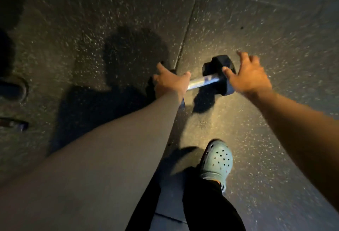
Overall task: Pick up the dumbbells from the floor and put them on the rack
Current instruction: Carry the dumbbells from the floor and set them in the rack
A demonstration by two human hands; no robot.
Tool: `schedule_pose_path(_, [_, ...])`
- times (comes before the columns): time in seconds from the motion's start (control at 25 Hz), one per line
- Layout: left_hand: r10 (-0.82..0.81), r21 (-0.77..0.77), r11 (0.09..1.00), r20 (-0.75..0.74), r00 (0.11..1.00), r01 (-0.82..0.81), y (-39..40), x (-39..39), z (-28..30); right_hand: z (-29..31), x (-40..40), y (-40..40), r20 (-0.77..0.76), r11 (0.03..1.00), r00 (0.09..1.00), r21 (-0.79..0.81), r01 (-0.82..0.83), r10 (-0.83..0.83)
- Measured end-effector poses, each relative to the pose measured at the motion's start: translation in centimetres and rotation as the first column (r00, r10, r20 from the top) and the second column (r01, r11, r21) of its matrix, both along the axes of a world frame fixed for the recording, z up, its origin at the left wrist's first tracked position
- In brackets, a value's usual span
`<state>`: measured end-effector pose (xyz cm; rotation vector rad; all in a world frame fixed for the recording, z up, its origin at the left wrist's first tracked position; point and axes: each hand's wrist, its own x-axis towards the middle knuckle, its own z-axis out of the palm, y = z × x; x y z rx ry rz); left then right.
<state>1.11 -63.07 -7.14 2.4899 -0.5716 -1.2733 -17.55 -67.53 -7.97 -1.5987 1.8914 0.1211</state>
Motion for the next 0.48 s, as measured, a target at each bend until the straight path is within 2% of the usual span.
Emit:
schedule_pose_path(0.12, [0.069,0.070,0.995,0.003,0.998,-0.069,-0.3,-1.2,-4.7,-4.7,0.7,-1.3,0.015,0.999,0.999,0.038,-0.036,0.036])
schedule_pose_path(0.32, [0.130,0.063,0.988,0.139,0.982,-0.139,0.0,-1.6,-7.5,-7.8,0.6,-2.6,0.142,0.962,0.952,0.058,0.265,-0.271])
schedule_pose_path(0.48, [0.106,0.030,0.993,0.150,0.983,-0.112,0.2,-1.2,-6.7,-7.2,1.1,-2.2,0.232,0.939,0.910,0.062,0.338,-0.343])
